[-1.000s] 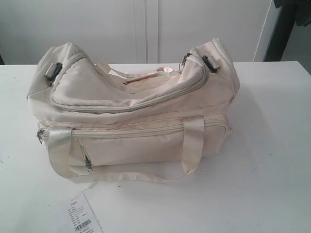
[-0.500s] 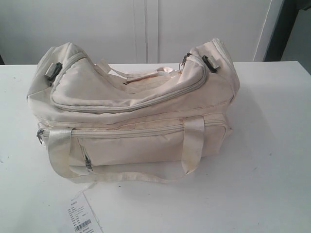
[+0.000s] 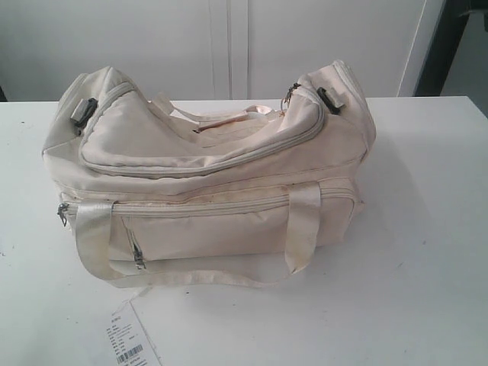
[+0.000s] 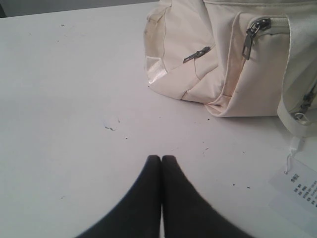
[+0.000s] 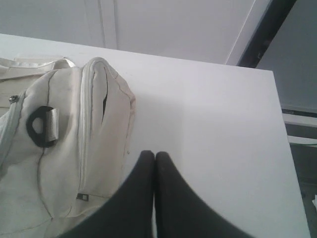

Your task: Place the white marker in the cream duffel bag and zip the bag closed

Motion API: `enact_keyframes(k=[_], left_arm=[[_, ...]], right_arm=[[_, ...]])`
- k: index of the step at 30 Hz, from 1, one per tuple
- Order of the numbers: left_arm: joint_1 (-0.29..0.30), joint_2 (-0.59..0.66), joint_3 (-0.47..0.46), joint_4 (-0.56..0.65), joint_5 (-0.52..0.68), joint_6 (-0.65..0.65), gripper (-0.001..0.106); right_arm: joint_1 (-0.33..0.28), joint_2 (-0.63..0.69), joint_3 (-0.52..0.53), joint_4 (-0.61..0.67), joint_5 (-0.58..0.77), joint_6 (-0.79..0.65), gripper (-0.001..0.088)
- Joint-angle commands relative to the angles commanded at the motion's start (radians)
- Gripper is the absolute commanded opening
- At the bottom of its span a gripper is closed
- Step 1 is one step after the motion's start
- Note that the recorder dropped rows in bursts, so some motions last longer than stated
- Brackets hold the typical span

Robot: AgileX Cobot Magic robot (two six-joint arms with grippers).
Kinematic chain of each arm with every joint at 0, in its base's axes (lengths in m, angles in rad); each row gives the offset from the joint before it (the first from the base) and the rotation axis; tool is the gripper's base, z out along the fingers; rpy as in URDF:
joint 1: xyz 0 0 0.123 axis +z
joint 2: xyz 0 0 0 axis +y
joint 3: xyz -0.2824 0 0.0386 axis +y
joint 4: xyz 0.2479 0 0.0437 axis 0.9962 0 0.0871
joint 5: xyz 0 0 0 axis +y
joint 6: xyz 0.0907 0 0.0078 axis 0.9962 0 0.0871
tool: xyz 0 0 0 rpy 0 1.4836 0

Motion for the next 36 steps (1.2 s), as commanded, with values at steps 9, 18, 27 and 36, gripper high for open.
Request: enact_keyframes(k=[9,18,27,36], left_arm=[[0.0,0.0,0.0,0.0,0.0,0.0,0.0],[0.0,0.0,0.0,0.0,0.0,0.0,0.0],[0.0,0.0,0.0,0.0,0.0,0.0,0.0],[0.0,0.0,0.0,0.0,0.0,0.0,0.0]], right_arm=[[0.0,-0.158,0.197,0.0,-0.066,0.0,0.0],[0.0,-0.301,0.382,0.008,-0.134,0.007,0.0],[0.0,-0.459,0.494,0.008,-0.125,0.007,0.0],[0.0,-0.592,0.616,0.008,-0.145,0.007,0.0]])
